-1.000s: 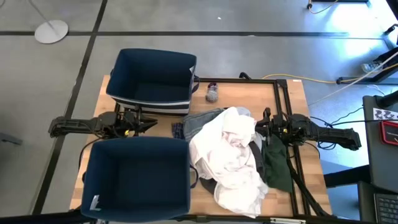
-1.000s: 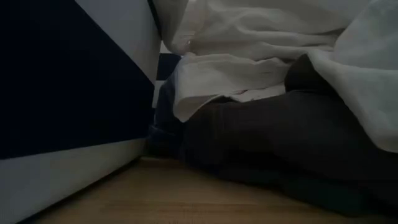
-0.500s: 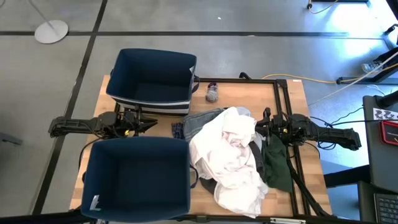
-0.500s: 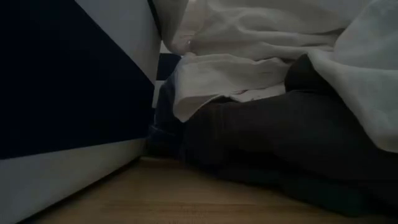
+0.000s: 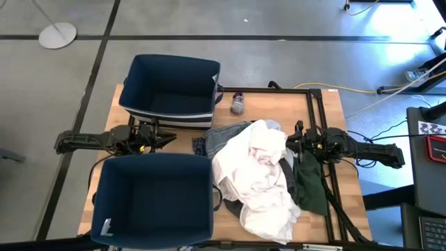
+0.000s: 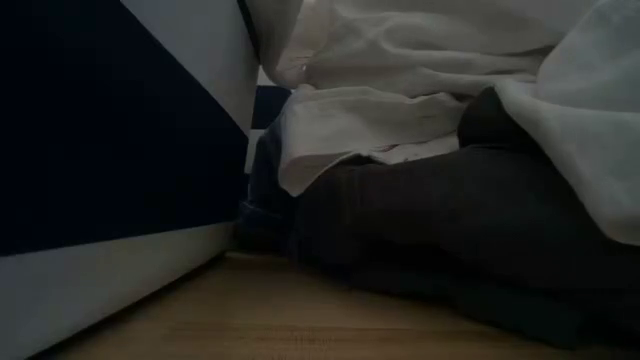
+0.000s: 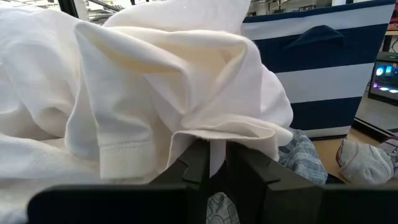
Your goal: Sort clothes
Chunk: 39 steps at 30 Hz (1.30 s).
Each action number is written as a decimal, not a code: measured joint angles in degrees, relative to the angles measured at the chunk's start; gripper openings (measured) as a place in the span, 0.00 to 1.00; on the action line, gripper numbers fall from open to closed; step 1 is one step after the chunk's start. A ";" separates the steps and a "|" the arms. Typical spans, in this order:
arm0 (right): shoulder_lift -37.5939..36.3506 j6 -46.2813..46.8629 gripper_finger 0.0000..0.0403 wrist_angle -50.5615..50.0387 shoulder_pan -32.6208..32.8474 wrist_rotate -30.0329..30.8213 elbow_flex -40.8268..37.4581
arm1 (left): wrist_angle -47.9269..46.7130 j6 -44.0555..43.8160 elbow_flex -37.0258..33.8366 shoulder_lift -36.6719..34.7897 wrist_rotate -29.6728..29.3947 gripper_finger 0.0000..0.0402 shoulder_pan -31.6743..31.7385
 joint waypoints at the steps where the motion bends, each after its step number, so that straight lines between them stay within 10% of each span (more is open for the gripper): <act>1: 0.00 0.00 0.14 0.02 0.00 0.00 0.02 | -0.01 0.00 0.00 -0.02 0.00 0.10 0.00; 29: 0.93 -1.74 0.14 1.50 0.06 -3.76 12.93 | 0.16 0.24 0.00 -0.02 -0.02 0.10 0.01; 39: 22.53 -9.67 0.14 0.00 0.06 -1.46 34.28 | 6.24 4.90 0.00 -0.02 -0.10 0.10 0.02</act>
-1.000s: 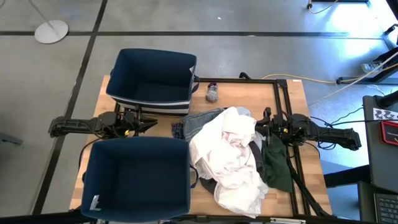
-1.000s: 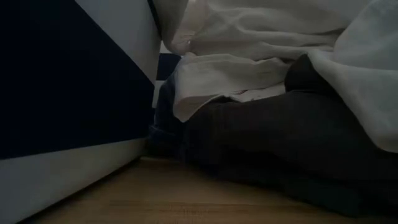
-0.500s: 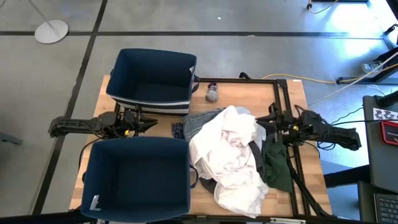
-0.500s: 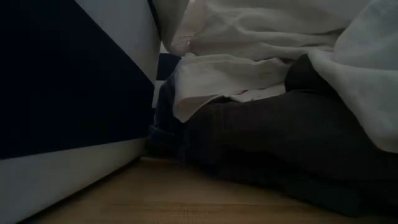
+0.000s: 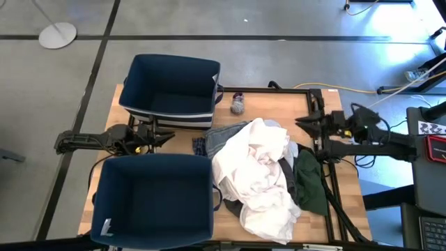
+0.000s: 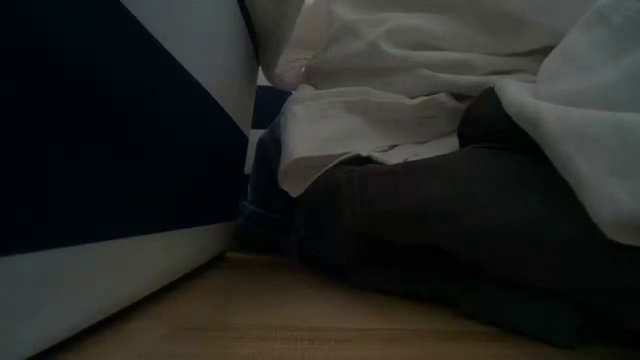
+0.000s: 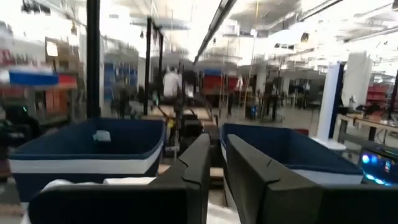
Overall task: Sort clothes
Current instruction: Put the white dress into the top blue laundry organizer
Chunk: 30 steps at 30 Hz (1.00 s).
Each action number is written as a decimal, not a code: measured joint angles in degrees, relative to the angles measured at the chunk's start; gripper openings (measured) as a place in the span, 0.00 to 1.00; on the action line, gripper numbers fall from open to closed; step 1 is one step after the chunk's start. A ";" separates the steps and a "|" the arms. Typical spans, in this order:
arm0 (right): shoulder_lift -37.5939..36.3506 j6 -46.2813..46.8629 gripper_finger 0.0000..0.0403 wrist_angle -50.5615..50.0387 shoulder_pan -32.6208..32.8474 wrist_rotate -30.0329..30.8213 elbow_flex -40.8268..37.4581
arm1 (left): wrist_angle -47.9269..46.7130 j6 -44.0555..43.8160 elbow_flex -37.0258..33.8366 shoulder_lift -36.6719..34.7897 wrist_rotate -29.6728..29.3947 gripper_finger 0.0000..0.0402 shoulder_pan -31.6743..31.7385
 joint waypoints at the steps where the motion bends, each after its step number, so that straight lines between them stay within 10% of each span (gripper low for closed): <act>1: 3.19 -0.57 0.14 -1.66 0.00 0.01 2.79 | 0.15 0.39 0.00 0.00 0.00 0.10 0.00; 9: 26.87 -2.49 0.14 -23.14 3.42 5.74 27.63 | 1.10 3.61 0.07 0.00 -0.20 0.10 0.00; 19: 46.72 3.26 0.14 -51.37 25.29 35.77 57.81 | 1.66 3.09 0.18 0.00 -0.22 0.10 0.00; 30: 56.11 23.08 0.15 -59.21 28.85 31.65 61.93 | 4.50 1.00 0.26 -0.02 -0.22 0.10 0.02</act>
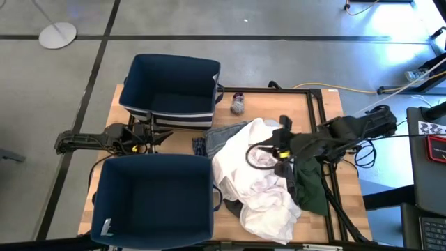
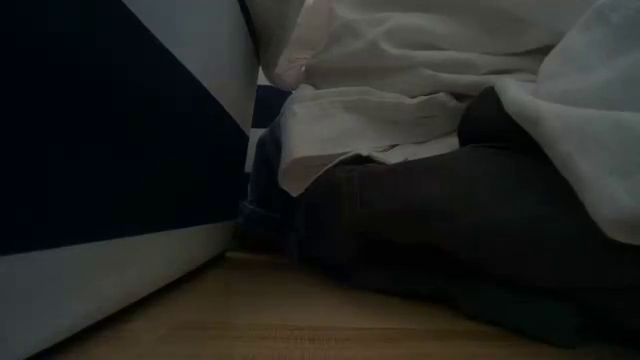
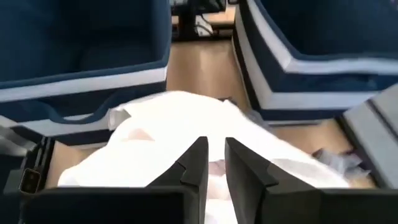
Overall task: Sort clothes
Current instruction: Put the white dress into the top blue laundry organizer
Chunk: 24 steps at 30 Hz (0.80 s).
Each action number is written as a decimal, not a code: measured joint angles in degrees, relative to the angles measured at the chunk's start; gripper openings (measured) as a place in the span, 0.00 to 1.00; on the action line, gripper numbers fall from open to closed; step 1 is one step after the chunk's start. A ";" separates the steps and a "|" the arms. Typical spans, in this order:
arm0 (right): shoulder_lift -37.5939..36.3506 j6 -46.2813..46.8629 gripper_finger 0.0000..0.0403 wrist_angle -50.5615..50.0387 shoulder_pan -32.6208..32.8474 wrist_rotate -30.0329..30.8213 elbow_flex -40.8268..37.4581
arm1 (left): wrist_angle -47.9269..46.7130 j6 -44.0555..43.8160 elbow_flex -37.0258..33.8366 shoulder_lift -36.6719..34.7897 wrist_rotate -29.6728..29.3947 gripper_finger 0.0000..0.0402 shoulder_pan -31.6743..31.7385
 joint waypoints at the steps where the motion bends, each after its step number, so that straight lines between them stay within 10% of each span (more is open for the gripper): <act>1: 0.53 0.38 0.16 0.58 -0.03 0.02 0.00 | -0.30 -0.67 0.03 0.00 0.00 0.10 0.00; 16: 3.54 -5.24 0.81 7.09 -0.76 0.32 0.04 | -0.61 0.51 0.05 0.02 0.00 0.10 0.00; 24: 8.88 -4.36 0.95 2.63 -0.76 -3.49 0.04 | -2.10 0.50 0.12 0.02 0.00 0.10 0.00</act>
